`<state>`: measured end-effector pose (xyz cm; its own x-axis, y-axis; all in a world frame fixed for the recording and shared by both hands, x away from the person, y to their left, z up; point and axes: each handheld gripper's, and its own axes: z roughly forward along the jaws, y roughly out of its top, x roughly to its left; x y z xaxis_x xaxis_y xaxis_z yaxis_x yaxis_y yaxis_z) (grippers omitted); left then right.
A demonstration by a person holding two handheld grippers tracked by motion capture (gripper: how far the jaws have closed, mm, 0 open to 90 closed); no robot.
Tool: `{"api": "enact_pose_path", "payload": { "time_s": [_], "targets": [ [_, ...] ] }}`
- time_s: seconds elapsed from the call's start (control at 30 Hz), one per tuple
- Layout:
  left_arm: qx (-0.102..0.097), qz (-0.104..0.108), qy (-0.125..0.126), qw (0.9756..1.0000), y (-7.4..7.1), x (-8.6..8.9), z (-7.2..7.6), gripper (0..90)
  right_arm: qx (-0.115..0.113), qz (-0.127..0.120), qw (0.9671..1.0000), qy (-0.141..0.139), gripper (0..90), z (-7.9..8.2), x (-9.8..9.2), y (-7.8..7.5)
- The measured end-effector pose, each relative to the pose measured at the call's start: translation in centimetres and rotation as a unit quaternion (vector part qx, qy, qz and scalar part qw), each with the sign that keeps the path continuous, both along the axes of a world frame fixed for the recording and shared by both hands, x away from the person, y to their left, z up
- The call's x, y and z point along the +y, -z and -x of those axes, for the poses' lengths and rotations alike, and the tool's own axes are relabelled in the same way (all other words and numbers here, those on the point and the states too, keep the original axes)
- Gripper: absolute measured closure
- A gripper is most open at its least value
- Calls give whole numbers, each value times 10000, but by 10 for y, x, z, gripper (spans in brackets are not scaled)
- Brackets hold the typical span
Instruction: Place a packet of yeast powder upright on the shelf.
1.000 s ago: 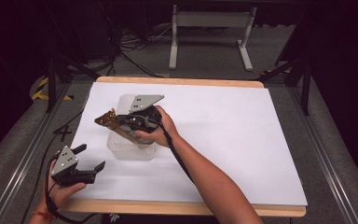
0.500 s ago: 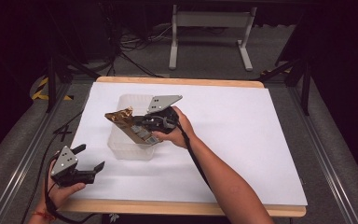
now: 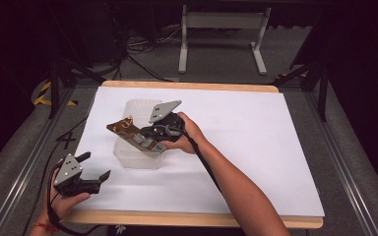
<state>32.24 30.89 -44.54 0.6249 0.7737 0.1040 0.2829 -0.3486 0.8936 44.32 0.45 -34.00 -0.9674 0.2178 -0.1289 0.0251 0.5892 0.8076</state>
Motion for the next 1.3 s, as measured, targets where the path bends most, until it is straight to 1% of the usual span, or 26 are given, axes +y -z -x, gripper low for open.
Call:
{"api": "enact_pose_path", "payload": {
  "time_s": [0.13,0.17,0.2,0.27,0.33,0.37,0.4,0.43,0.47,0.5,0.53,0.57,0.63,0.7,0.77,0.8,0.83,0.9,0.93,0.97,1.03,1.1,1.17,1.23,1.27,1.3],
  "targets": [
    [-9,1,1,10000,0,0,0,82,31,206,9998,-60,798,-2,9,0],
    [-10,16,5,10000,0,0,0,82,36,234,9997,-63,771,-3,11,0],
    [-4,23,0,10000,0,0,0,82,122,259,9995,-102,743,-3,13,1],
    [-1,8,1,10000,-1,0,0,82,91,339,9993,-100,742,-4,18,3],
    [-10,-13,19,10000,-1,0,0,82,137,340,9993,-88,722,-5,19,4],
    [2,-12,22,10000,0,-1,1,82,248,330,9991,-126,673,-7,22,5],
    [5,-17,17,10000,0,-1,1,82,333,461,9982,-171,637,-7,27,6],
    [5,-5,2,10000,0,0,1,82,333,461,9982,-171,637,-7,27,6],
    [9,19,6,10000,0,0,1,82,362,624,9973,-147,532,-9,31,7],
    [9,19,6,10000,0,0,1,82,362,624,9973,-147,532,-9,31,7],
    [8,8,5,10000,0,1,1,82,452,715,9963,-134,542,-11,33,9],
    [11,-3,14,10000,0,1,1,82,438,775,9959,-168,548,-13,36,11],
    [20,3,18,10000,0,1,1,82,450,804,9957,-116,541,-14,37,11],
    [28,-5,20,10000,0,0,1,82,544,799,9953,-77,552,-16,39,13],
    [35,7,30,10000,0,0,1,82,588,860,9943,-224,681,-15,41,13],
    [33,9,13,10000,1,0,1,82,512,902,9942,-288,713,-13,42,13],
    [35,0,2,10000,1,0,1,82,432,946,9942,-261,733,-11,43,12],
    [40,-2,3,10000,1,0,1,82,394,968,9942,-256,742,-9,43,11],
    [34,-5,-2,10000,1,1,0,82,263,958,9947,-282,756,-3,44,9],
    [30,-9,-7,10000,1,1,0,82,249,909,9952,-272,758,-2,43,8],
    [30,-5,-8,10000,1,1,0,83,222,647,9972,-307,760,-2,40,3],
    [13,18,1,10000,0,1,1,83,260,178,9992,-238,762,-2,36,-2],
    [13,2,5,10000,0,1,1,82,207,-272,9990,-281,763,-3,33,-4],
    [26,15,-4,10000,0,1,1,82,103,-380,9990,-209,764,-2,33,-2],
    [26,15,-4,10000,0,1,1,82,103,-380,9990,-209,764,-2,33,-2],
    [26,-10,-7,10000,0,1,1,82,100,-492,9985,-225,765,-2,33,1]
  ]
}}
